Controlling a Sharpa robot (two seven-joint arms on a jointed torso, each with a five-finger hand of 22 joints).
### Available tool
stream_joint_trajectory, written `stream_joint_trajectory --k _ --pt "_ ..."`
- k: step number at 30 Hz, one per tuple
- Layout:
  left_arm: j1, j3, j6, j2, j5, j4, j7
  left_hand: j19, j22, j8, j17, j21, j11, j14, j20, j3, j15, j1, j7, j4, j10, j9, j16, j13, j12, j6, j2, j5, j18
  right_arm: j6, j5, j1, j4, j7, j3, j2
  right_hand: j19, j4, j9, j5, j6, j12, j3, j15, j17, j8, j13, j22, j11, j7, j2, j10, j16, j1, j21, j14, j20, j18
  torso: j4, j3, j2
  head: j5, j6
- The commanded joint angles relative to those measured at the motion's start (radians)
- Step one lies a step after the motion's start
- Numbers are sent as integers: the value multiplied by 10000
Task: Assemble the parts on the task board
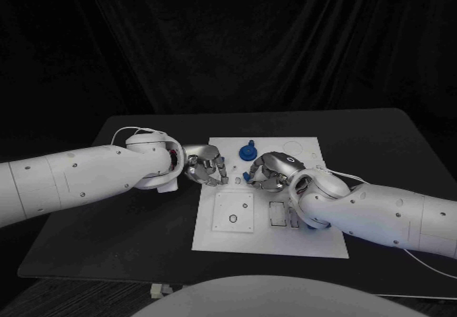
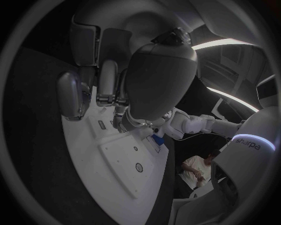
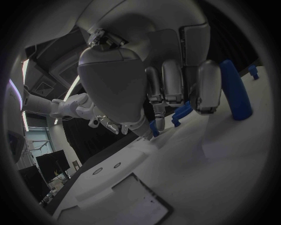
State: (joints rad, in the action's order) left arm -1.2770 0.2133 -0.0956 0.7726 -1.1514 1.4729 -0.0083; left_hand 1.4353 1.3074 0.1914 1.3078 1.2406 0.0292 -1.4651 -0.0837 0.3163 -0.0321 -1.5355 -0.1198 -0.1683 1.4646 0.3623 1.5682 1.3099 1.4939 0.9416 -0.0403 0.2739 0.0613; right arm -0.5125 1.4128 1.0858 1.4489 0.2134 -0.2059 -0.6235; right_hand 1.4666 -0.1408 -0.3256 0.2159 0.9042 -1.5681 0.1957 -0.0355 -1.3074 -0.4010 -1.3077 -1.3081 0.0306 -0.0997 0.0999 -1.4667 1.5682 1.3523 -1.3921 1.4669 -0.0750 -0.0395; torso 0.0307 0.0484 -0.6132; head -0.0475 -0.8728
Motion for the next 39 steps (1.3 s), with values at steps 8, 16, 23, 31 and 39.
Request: stream_joint_trajectory --k 8,16,23,31,39 --pt "18 -8 -180 -21 78 4 -29 -74 1726 64 2581 -78 63 -1022 2 -3 84 -64 -10 -68 383 -17 -23 1861 -74 -102 52 8 73 -242 46 -23 8 22 4 9 -14 -210 -62 -572 1 -26 -130 -5 -2634 -151 -2631 -1960 -53 27 -55 -1041 26 -118 83 1039 2 -106 1 -2 0 -10 2" --pt "21 -8 -203 -27 78 2 -56 -74 1726 64 2581 -78 63 -1022 2 -3 84 -64 -10 -68 383 -17 -23 1861 -74 -102 52 8 73 -236 46 -23 1 -7 4 21 -28 -410 -82 -1034 -147 -26 -353 7 -2634 -195 -2631 -1950 -35 3 125 -1041 26 -233 129 1039 -1 -114 0 -1 4 -15 2" --pt "23 -8 -180 -21 78 4 -56 -85 1721 68 2574 -94 66 -1017 -2 -15 88 -44 -12 -91 377 -25 -30 1857 -79 -109 53 0 76 -380 164 -21 62 -139 4 -62 -44 -1009 -115 -1621 -326 -26 -657 46 -2634 -282 -2631 -1942 12 -36 543 -1041 26 -365 178 1039 -41 -119 0 -2 0 -34 2" --pt "25 -8 -166 -18 78 -1 -53 -90 1719 74 2576 -101 69 -1019 -6 -33 92 -20 -12 -116 373 -34 -28 1853 -83 -112 51 -13 77 -663 330 23 338 -494 5 -322 -88 -1519 -120 -1666 -986 -26 -1545 113 -2634 -267 -2631 -1927 93 -148 862 -1041 26 -657 241 1039 -77 -129 -1 0 1 -42 2" --pt "28 -8 -184 -35 78 -19 -47 -111 1707 76 2552 -147 69 -1001 -7 -38 93 -21 -10 -117 327 -37 -52 1804 -138 -114 45 -16 87 -1289 374 175 739 -1014 5 -620 -143 -1550 -182 -1661 -1707 -26 -2547 218 -2634 -423 -2631 -1905 217 -284 756 -1041 26 -934 320 1039 -172 -146 -5 -1 9 -48 2"
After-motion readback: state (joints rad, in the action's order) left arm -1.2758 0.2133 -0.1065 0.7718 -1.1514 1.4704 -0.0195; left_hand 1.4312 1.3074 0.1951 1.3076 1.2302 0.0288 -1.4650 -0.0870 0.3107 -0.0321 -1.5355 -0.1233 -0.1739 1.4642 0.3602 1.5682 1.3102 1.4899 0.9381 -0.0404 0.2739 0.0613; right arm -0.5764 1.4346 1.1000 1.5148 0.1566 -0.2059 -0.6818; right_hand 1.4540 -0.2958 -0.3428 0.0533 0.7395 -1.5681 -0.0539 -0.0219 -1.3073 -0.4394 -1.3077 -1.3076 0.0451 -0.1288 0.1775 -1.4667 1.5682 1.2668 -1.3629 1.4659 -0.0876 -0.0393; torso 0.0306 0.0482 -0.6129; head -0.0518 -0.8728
